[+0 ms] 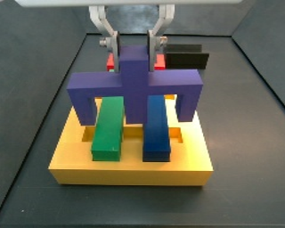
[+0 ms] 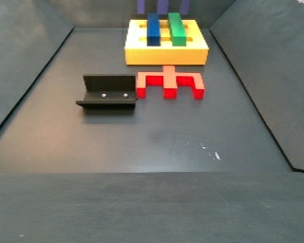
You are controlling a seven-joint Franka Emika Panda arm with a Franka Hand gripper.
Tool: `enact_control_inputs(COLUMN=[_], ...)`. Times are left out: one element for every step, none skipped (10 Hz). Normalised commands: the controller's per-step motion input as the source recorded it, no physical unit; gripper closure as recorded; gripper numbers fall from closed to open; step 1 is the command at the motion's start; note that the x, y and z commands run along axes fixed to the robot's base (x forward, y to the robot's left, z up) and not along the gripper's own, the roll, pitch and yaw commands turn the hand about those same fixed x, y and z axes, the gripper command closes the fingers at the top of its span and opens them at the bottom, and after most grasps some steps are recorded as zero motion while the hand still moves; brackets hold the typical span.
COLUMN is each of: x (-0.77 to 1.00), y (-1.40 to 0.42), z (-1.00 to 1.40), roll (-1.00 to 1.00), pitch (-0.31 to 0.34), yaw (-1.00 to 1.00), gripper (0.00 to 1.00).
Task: Pick up the purple object. Move up. Move to above the board. Insert the purple object.
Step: Insert the purple object.
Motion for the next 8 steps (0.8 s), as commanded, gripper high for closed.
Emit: enact_control_inputs(x=[0.12, -0.19, -0.4, -0.05, 0.01, 0.18, 0.0, 0.0], y=[0.0, 0.01, 0.04, 0.0, -0.06, -0.07, -0.02, -0.03], z=[-0.26, -0.27, -0.12, 0.0, 0.0, 0.08, 0.0, -0.1], roll=[0.16, 0.14, 0.17, 0.11, 0.12, 0.15, 0.12, 0.12], pitch=[0.0, -0.019, -0.056, -0.01, 0.0, 0.029, 0.0, 0.0], yaw=[0.0, 0.0, 0.0, 0.0, 0.02, 0.0, 0.0, 0.0], gripper=[1.0, 1.0, 1.0, 1.0, 1.0, 1.0, 1.0, 1.0])
